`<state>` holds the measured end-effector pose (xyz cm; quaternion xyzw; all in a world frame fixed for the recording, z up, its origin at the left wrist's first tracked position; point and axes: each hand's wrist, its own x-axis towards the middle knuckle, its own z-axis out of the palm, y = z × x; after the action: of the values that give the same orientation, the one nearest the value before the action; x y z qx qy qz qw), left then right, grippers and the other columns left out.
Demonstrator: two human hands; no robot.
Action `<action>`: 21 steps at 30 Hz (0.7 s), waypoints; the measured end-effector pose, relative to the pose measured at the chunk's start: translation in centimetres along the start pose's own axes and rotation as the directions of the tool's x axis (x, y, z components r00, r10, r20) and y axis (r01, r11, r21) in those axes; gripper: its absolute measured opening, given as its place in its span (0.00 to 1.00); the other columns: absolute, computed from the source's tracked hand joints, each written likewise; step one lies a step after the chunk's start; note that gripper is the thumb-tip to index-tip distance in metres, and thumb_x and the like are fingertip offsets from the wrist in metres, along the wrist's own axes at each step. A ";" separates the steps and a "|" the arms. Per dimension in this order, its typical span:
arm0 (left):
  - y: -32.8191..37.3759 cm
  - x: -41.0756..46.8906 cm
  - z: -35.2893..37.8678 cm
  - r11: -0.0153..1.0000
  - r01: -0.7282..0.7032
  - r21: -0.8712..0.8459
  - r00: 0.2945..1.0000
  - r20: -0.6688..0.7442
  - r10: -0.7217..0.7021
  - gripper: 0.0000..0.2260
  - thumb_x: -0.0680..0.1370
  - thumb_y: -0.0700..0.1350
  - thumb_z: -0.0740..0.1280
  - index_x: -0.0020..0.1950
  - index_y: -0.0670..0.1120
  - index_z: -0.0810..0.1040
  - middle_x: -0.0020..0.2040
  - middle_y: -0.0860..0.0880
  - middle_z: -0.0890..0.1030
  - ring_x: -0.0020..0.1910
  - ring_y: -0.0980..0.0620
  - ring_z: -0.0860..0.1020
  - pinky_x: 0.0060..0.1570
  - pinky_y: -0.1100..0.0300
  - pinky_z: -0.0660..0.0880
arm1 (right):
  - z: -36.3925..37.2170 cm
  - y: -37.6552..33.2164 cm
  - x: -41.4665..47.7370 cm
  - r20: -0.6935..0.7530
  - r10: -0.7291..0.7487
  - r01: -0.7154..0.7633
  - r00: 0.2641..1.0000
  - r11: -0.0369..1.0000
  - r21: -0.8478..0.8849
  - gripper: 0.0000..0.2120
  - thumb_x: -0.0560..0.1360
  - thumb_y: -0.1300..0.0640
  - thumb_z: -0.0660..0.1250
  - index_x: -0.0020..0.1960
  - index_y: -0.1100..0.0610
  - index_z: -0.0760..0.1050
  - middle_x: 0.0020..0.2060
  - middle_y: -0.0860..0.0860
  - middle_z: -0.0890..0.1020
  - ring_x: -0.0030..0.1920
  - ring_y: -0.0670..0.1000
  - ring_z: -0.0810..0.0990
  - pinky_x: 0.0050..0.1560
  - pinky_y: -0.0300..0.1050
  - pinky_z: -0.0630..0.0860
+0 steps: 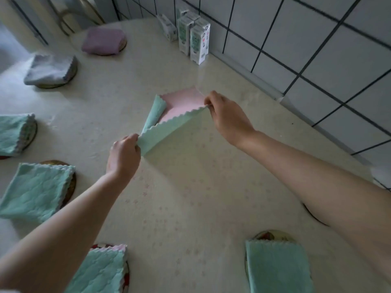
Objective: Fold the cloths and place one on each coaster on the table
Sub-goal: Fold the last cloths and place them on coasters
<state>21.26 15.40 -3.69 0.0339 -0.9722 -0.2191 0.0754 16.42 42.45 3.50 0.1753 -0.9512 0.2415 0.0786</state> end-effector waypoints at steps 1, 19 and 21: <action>0.4 0.3 -0.8 0.997 0.032 -0.066 0.997 -0.062 -0.036 0.09 0.72 0.32 0.62 0.45 0.39 0.80 0.39 0.37 0.80 0.36 0.42 0.76 0.34 0.58 0.62 | -1.1 -0.4 -0.3 -0.043 -0.021 0.022 0.999 0.999 0.031 0.05 0.79 0.61 0.55 0.52 0.58 0.70 0.45 0.55 0.78 0.42 0.58 0.77 0.39 0.51 0.73; 0.7 -24.7 -2.5 0.942 -0.166 -0.293 0.953 0.198 0.230 0.17 0.71 0.26 0.65 0.51 0.43 0.84 0.51 0.48 0.84 0.49 0.52 0.82 0.56 0.71 0.68 | -3.5 -2.8 -31.6 0.025 0.201 -0.203 0.979 0.974 0.103 0.13 0.72 0.72 0.66 0.53 0.59 0.78 0.47 0.52 0.83 0.49 0.50 0.81 0.53 0.38 0.74; 0.4 -26.9 -2.7 0.946 -0.150 -0.288 0.945 0.238 0.222 0.17 0.71 0.26 0.65 0.51 0.44 0.84 0.52 0.49 0.84 0.50 0.53 0.81 0.56 0.71 0.69 | -3.3 -3.4 -33.9 0.012 0.209 -0.209 0.978 0.973 0.102 0.14 0.70 0.73 0.67 0.51 0.59 0.79 0.46 0.52 0.83 0.47 0.48 0.80 0.52 0.35 0.72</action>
<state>48.16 17.32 -4.68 -0.0990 -0.9339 -0.3421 -0.0320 49.33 51.27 -0.06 0.0781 -0.9507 0.2971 0.0433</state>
